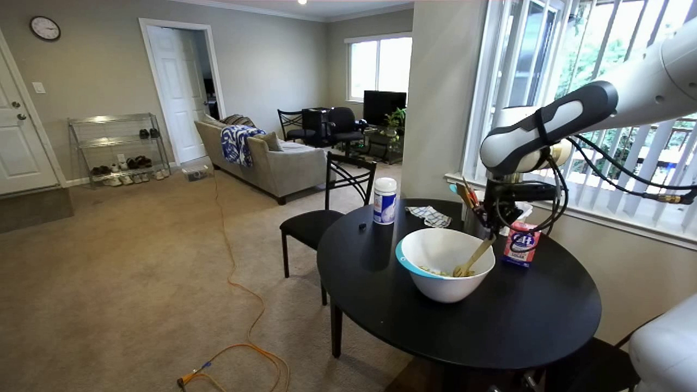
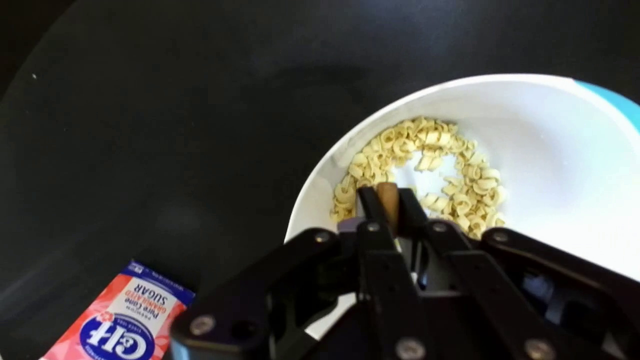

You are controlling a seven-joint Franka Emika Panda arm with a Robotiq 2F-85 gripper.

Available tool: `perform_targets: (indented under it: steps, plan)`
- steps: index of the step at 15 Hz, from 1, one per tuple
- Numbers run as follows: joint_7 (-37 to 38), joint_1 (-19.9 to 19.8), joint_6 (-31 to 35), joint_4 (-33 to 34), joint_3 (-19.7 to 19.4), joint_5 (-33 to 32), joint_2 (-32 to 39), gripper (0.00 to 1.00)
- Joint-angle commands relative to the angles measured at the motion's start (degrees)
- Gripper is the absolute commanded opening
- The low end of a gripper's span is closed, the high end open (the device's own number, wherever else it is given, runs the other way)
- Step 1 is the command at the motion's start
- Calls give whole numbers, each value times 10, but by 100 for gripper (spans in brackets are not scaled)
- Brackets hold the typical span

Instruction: Use the wooden spoon to stir in the white bowl

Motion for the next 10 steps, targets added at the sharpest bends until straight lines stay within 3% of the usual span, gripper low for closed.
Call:
perform_targets:
  steps: [1,5,10]
  plan:
    - [-37,-2,-60,-22,-12,39,19,6]
    - [-122,8,-126,-31,-19,113,40,6]
    - [-190,2,-214,-12,-28,151,75,6]
